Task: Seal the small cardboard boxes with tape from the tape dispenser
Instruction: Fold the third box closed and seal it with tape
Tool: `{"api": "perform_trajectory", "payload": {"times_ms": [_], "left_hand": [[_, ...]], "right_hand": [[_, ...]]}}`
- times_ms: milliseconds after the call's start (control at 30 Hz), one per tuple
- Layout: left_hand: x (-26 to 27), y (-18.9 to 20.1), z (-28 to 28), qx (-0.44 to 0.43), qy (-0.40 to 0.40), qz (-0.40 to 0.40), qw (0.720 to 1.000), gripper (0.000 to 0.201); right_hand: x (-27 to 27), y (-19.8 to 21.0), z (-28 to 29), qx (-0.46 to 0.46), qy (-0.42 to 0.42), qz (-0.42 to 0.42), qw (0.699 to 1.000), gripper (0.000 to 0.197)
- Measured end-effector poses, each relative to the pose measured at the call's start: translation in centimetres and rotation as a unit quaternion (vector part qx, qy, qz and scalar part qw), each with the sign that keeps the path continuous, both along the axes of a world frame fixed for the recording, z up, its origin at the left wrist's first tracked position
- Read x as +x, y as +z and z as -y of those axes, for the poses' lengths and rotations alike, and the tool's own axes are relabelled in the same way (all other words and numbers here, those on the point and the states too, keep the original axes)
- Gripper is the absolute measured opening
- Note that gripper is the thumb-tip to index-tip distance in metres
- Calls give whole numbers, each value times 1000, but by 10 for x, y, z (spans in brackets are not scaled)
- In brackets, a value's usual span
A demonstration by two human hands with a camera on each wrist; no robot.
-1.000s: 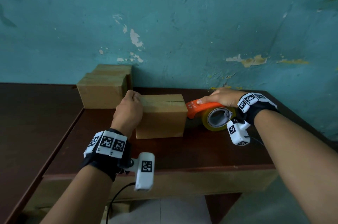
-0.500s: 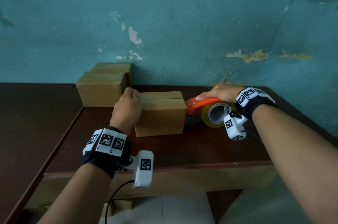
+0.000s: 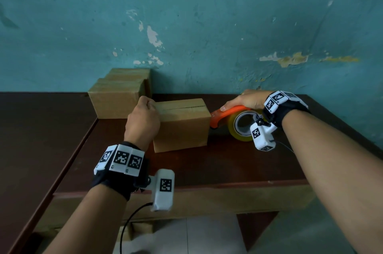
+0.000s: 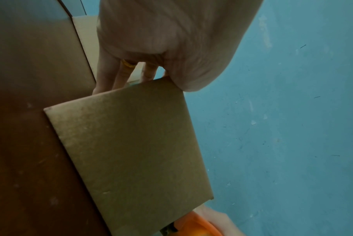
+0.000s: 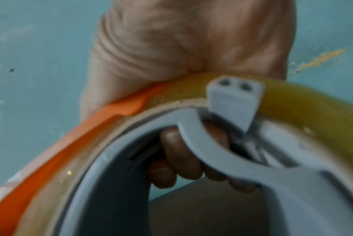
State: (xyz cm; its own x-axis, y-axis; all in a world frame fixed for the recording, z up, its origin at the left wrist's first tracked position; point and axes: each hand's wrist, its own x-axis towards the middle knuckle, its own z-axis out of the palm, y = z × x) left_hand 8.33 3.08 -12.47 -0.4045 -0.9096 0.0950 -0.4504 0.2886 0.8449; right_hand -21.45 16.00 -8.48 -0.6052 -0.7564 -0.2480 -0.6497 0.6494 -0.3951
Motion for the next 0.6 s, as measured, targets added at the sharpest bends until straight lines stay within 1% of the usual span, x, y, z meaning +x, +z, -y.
{"api": "perform_trajectory", "payload": {"times_ms": [100, 133, 233, 267, 433, 533, 600], "left_hand": [[3, 0, 2, 10, 10, -2, 1000, 28], [3, 0, 2, 12, 11, -5, 1000, 28], [5, 1, 2, 21, 10, -12, 1000, 28], [6, 1, 2, 27, 9, -17, 999, 28], [10, 2, 0, 33, 15, -26, 999, 25], [12, 3, -2, 37, 13, -41, 998, 27], [13, 3, -3, 37, 10, -45, 998, 29]], "right_hand": [[9, 1, 0, 15, -15, -19, 1000, 64], [12, 0, 0, 22, -18, -25, 999, 67], [13, -4, -3, 17, -26, -33, 999, 86], [17, -4, -6, 7, -34, -29, 999, 86], [32, -12, -29, -89, -108, 9, 990, 71], [40, -20, -39, -153, -167, 23, 974, 80], [46, -25, -45, -186, -202, 13, 961, 81]]}}
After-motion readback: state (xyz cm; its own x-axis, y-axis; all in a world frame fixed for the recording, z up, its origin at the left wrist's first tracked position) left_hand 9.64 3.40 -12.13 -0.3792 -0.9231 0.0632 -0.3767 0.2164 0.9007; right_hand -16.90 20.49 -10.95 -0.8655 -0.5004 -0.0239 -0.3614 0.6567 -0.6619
